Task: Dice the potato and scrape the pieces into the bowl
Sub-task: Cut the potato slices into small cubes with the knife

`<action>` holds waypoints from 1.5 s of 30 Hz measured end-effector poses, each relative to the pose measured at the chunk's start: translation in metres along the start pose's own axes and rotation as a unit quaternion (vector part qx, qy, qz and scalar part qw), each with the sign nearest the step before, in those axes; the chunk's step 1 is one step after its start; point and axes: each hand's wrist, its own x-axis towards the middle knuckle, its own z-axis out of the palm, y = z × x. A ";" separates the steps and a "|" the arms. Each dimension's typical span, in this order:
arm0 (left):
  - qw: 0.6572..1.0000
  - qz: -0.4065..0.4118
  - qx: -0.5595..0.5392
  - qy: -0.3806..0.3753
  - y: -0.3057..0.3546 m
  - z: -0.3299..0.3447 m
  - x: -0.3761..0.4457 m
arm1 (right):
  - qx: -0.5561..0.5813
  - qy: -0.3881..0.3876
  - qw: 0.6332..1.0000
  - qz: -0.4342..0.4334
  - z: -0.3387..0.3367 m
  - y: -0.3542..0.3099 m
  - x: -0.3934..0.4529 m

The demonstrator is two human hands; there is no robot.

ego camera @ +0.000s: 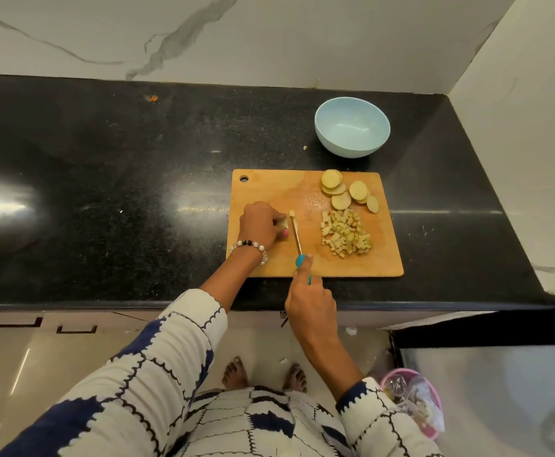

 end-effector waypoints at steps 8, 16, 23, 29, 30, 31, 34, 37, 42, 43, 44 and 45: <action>0.999 -0.009 -0.043 0.002 -0.004 0.001 -0.001 | 0.061 0.073 0.995 0.024 -0.002 0.011 0.012; 0.995 -0.024 -0.091 0.011 -0.009 -0.001 -0.005 | 0.069 0.056 0.995 0.049 0.001 0.017 0.012; 0.996 -0.024 -0.085 0.008 -0.007 -0.003 -0.005 | 0.090 0.070 0.993 0.002 -0.003 0.003 0.010; 0.996 -0.025 -0.080 0.010 -0.007 -0.003 -0.005 | 0.052 0.018 0.998 0.005 -0.005 -0.007 0.010; 0.996 -0.026 -0.081 0.009 -0.007 -0.003 -0.004 | 0.043 0.012 0.999 0.005 -0.004 -0.007 0.010; 0.996 -0.026 -0.081 0.008 -0.006 -0.003 -0.004 | 0.035 0.005 0.999 0.006 -0.004 -0.008 0.011; 0.996 -0.028 -0.082 0.010 -0.007 -0.003 -0.003 | 0.017 -0.023 1.000 0.010 0.000 -0.013 0.019; 0.996 -0.031 -0.084 0.018 -0.006 -0.002 -0.004 | 0.013 -0.036 0.999 0.019 0.000 -0.017 0.025; 0.995 -0.035 -0.090 0.023 -0.007 0.000 -0.005 | -0.044 0.049 0.998 -0.019 0.010 -0.004 -0.015; 0.995 -0.036 -0.090 0.022 -0.007 0.000 -0.005 | -0.041 0.054 0.997 -0.028 0.010 -0.001 -0.022; 0.995 -0.037 -0.089 0.019 -0.006 -0.001 -0.006 | -0.037 0.056 0.997 -0.033 0.009 0.002 -0.024; 0.995 -0.038 -0.087 0.016 -0.005 -0.003 -0.006 | -0.033 0.059 0.997 -0.031 0.008 0.001 -0.023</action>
